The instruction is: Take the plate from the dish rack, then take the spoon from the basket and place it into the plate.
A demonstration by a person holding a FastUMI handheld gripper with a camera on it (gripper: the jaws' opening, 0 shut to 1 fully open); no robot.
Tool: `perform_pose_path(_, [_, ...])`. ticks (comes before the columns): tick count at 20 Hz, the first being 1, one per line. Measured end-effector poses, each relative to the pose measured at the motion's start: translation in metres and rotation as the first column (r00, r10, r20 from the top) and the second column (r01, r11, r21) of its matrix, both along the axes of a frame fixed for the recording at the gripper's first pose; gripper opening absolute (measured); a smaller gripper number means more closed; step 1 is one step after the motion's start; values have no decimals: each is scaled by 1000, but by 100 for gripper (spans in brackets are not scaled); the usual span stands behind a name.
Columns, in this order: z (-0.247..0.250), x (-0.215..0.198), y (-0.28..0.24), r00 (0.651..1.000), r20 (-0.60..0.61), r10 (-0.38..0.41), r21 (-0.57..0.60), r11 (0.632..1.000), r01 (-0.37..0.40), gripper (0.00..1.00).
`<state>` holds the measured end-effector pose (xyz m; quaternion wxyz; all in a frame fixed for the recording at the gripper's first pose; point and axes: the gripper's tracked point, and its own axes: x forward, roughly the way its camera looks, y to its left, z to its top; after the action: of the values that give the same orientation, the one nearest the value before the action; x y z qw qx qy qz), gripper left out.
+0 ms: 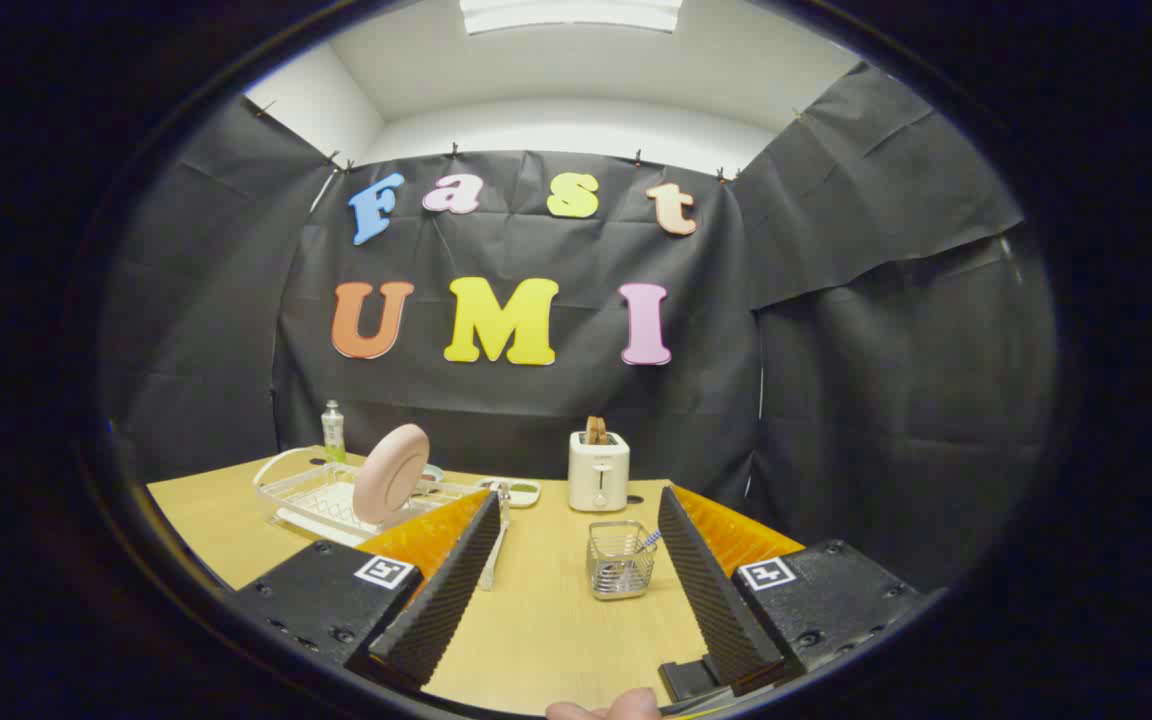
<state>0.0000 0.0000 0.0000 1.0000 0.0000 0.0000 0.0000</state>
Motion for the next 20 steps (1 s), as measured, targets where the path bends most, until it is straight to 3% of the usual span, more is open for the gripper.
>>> perform_pose_path(20, [11, 5, 1, 1000, 15, -18, 15, 1000, 18, 100])
